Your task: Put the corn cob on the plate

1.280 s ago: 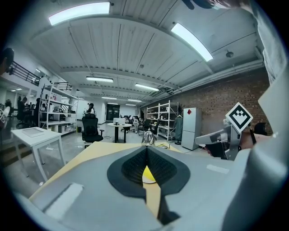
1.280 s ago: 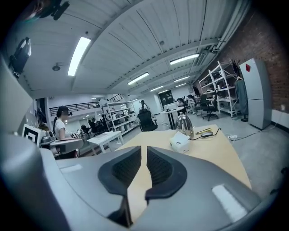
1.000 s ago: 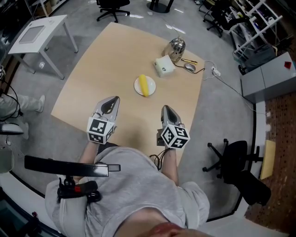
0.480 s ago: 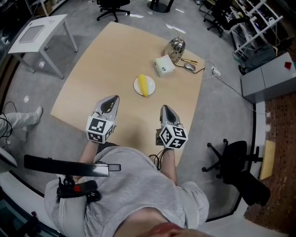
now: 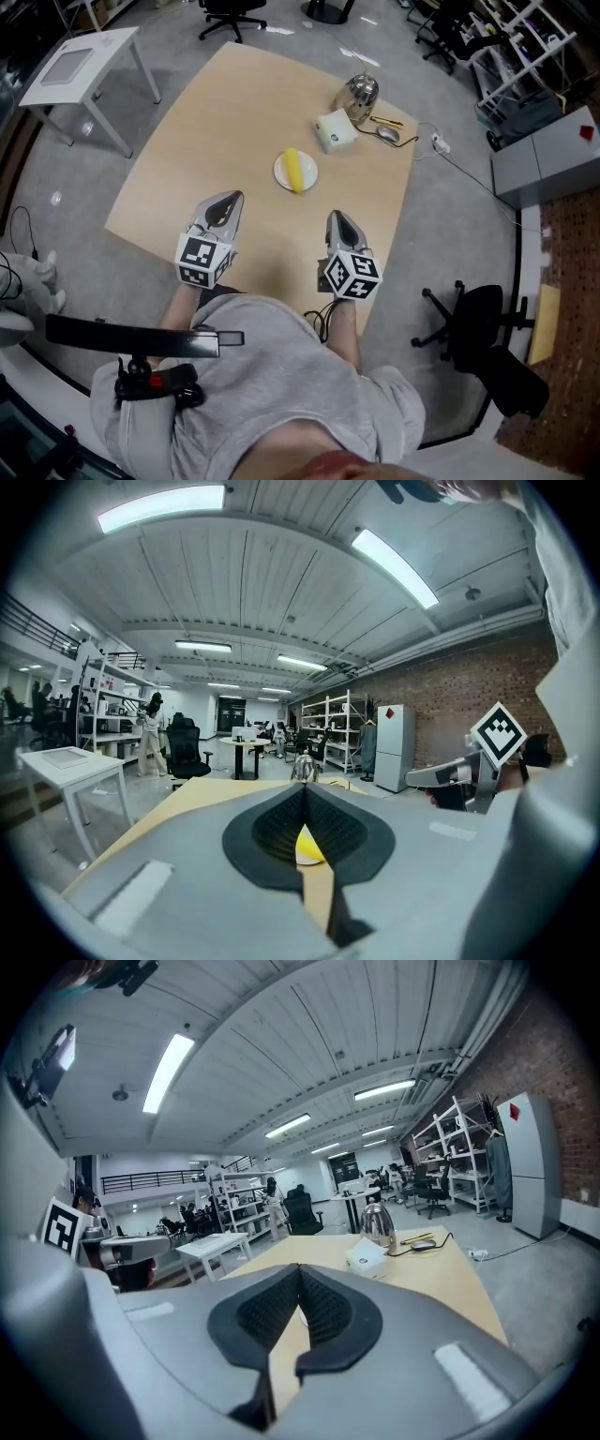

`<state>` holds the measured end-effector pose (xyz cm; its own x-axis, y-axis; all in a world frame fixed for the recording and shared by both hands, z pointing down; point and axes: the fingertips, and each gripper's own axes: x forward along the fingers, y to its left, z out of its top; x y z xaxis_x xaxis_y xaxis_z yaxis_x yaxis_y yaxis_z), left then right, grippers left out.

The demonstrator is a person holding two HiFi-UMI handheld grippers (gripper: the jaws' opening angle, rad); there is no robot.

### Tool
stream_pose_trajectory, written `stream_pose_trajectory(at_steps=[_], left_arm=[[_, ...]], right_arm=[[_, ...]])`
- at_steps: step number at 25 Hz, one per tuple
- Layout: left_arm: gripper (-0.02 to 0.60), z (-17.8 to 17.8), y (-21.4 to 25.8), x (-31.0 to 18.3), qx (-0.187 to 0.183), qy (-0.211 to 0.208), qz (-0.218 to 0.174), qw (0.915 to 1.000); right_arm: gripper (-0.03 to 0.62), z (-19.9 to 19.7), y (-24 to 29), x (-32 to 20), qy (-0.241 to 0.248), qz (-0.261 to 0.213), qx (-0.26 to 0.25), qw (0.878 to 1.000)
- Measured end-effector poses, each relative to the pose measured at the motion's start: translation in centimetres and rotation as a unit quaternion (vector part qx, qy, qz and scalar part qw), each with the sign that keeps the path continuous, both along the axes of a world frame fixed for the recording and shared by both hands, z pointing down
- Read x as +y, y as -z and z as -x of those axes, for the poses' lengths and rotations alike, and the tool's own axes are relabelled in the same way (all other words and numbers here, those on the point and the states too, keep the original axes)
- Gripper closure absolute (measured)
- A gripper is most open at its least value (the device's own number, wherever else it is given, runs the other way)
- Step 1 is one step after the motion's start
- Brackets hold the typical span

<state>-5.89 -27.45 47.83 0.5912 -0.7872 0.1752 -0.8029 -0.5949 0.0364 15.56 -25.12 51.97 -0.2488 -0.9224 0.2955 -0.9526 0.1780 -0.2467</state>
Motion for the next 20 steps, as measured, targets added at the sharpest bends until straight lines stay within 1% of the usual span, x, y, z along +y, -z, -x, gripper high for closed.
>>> stream_pose_trajectory(at_steps=[20], left_arm=[[0.561, 0.07, -0.07, 0.05, -0.003, 0.001, 0.002, 1.0000]], right_arm=[[0.588, 0.02, -0.07, -0.05, 0.006, 0.003, -0.003, 1.000]])
